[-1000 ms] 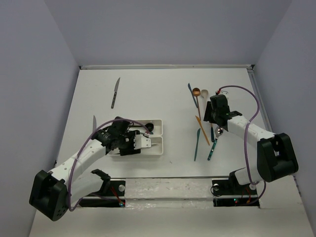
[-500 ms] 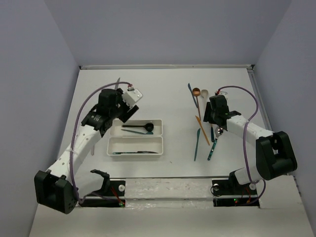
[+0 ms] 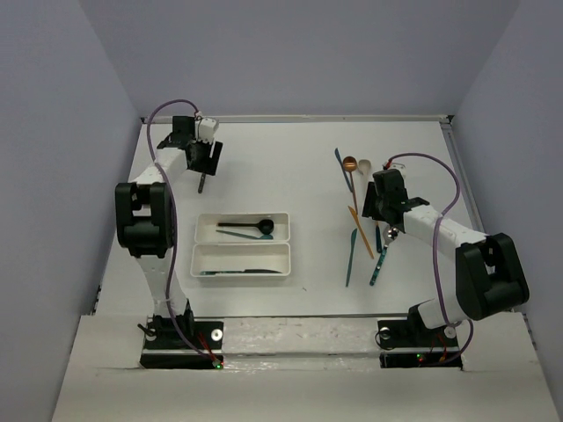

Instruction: Sort the eating utensils into containers

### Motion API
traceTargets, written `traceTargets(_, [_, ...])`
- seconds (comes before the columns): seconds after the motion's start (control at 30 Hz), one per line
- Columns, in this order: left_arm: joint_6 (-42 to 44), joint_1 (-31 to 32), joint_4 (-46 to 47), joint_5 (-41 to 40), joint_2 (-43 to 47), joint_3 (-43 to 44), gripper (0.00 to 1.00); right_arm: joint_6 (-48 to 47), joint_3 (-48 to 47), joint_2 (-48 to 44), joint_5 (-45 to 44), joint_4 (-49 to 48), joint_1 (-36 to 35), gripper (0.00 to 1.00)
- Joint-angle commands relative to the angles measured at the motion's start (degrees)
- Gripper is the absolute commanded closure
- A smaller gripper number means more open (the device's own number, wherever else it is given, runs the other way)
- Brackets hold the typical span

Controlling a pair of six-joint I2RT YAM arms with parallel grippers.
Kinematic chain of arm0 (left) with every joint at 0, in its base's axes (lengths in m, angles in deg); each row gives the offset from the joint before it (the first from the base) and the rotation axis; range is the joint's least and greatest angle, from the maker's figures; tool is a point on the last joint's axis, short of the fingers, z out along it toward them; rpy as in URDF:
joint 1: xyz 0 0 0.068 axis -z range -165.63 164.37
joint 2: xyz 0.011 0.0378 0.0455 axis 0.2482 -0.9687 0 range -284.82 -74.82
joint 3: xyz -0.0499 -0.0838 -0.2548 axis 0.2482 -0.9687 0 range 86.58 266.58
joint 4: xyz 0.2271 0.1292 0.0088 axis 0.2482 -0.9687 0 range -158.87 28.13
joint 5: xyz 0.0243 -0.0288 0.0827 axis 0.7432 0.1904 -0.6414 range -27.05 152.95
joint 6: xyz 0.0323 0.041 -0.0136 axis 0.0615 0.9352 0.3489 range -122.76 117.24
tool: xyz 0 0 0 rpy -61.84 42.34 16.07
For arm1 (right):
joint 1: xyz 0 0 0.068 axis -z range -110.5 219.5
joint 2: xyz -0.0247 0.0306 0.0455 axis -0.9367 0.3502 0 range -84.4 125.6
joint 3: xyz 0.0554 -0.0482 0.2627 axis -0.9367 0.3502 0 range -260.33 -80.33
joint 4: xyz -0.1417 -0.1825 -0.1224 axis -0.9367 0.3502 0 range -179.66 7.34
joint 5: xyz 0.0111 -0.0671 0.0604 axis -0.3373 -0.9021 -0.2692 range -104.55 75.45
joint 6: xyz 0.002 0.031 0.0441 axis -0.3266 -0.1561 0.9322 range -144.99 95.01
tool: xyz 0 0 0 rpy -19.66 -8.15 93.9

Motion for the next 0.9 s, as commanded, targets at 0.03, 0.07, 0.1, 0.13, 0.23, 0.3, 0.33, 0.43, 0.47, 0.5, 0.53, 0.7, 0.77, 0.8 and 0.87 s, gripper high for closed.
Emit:
traceTargets(0.03, [-2.2, -0.1, -3.4, -2.7, -6.8, 8.7, 0.2, -0.1, 0.2, 0.2, -0.8, -1.8, 0.1, 0.41])
traceTargets(0.07, [-1.9, -0.1, -3.8, -2.9, -7.7, 9.0, 0.2, -0.1, 0.2, 0.3, -0.7, -1.9, 0.1, 0.41])
traceTargets(0.1, [-1.8, -0.1, -3.9, -3.2, -8.5, 9.5, 0.2, 0.0, 0.2, 0.3, -0.6, -1.9, 0.1, 0.41])
traceTargets(0.13, [-1.8, -0.1, -3.9, -3.1, -9.9, 9.6, 0.2, 0.1, 0.2, 0.3, -0.6, -1.9, 0.1, 0.41])
traceTargets(0.23, [-1.6, -0.1, -3.5, -3.9, -12.6, 10.4, 0.23, 0.1, 0.2, 0.5, -0.5, -1.9, 0.1, 0.41])
traceTargets(0.3, [-1.7, -0.1, -3.6, -4.5, -14.1, 11.2, 0.24, 0.1, 0.2, 0.5, -0.5, -1.8, 0.1, 0.41])
traceTargets(0.33, [-1.7, -0.1, -3.7, -5.0, -14.8, 12.3, 0.25, 0.2, 0.2, 0.4, -0.7, -1.8, 0.1, 0.41])
traceTargets(0.43, [-1.8, -0.3, -3.9, -5.4, -17.4, 13.6, 0.4, 0.3, 0.2, 0.3, -0.9, -1.9, 0.1, 0.41])
traceTargets(0.47, [-1.8, -0.3, -3.9, -5.3, -17.8, 13.8, 0.46, 0.3, 0.3, 0.1, -0.8, -1.9, 0.1, 0.41])
traceTargets(0.5, [-1.7, -0.4, -4.1, -5.0, -18.0, 13.9, 0.52, 0.3, 0.2, 0.2, -0.8, -1.8, 0.1, 0.41])
traceTargets(0.53, [-1.6, -0.7, -4.2, -4.8, -18.3, 14.0, 0.58, 0.3, 0.3, 0.2, -0.9, -1.9, 0.1, 0.41])
traceTargets(0.7, [-0.6, -1.2, -3.6, -6.1, -19.8, 14.3, 1.0, 0.3, 0.3, 0.2, -0.9, -1.9, 0.1, 0.41])
traceTargets(0.77, [-0.6, -3.2, -3.7, -5.5, -20.6, 14.7, 1.0, 0.3, 0.4, 0.0, -1.0, -1.9, 0.1, 0.41])
traceTargets(0.8, [-0.8, -3.6, -4.0, -3.9, -20.7, 15.0, 1.0, 0.3, 0.3, 0.1, -1.0, -1.9, 0.1, 0.41])
traceTargets(0.87, [-1.0, -4.4, -3.4, -1.8, -19.4, 14.3, 1.0, 0.3, 0.3, 0.0, -1.0, -1.9, 0.1, 0.41])
